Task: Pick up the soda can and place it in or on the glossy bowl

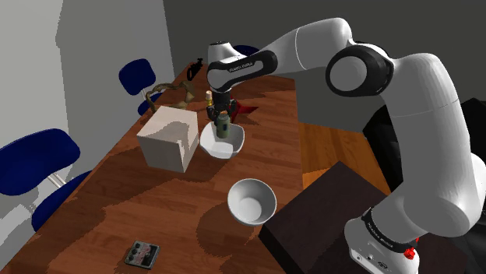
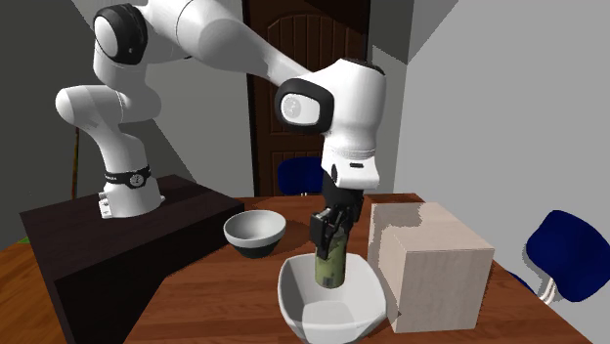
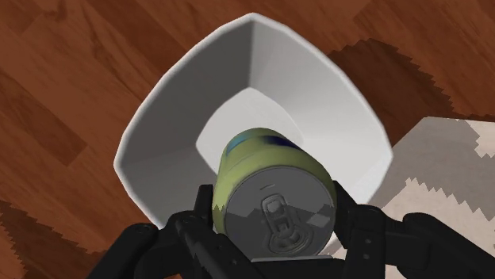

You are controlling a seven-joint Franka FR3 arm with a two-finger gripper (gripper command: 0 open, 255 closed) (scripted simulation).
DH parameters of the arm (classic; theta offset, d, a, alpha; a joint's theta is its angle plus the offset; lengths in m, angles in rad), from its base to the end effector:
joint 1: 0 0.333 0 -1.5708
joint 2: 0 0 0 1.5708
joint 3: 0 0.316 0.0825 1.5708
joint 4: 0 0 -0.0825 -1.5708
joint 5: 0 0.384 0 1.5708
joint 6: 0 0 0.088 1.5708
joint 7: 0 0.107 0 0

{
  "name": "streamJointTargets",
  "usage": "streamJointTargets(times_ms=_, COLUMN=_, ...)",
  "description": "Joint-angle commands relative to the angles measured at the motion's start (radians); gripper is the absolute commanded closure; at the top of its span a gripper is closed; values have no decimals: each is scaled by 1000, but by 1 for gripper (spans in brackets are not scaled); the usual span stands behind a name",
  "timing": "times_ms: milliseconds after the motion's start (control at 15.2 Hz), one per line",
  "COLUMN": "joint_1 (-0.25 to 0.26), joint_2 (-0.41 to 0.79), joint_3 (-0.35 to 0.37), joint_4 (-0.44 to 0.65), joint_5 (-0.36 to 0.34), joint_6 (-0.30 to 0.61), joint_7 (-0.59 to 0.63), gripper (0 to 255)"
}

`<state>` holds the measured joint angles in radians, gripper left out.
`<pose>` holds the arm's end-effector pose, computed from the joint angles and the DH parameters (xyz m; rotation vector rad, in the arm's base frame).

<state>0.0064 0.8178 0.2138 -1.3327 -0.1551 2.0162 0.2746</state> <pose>0.7184 0.1171 0.2384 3.1300 -0.0566 -0.1844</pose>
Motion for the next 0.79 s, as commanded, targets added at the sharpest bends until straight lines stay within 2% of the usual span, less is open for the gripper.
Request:
streamJointTargets(times_ms=0, joint_1=0, joint_2=7, joint_3=-1, joint_4=-2, joint_5=-1, joint_6=10, joint_7=0, gripper=255)
streamJointTargets(times_ms=462, joint_1=0, joint_2=7, joint_3=-1, joint_4=-2, joint_5=-1, joint_6=10, joint_7=0, gripper=255)
streamJointTargets(times_ms=528, joint_1=0, joint_2=7, joint_3=-1, joint_4=-2, joint_5=-1, joint_6=10, joint_7=0, gripper=0)
streamJointTargets(times_ms=726, joint_1=0, joint_2=7, joint_3=-1, joint_4=-3, joint_5=-1, joint_6=10, joint_7=0, gripper=0)
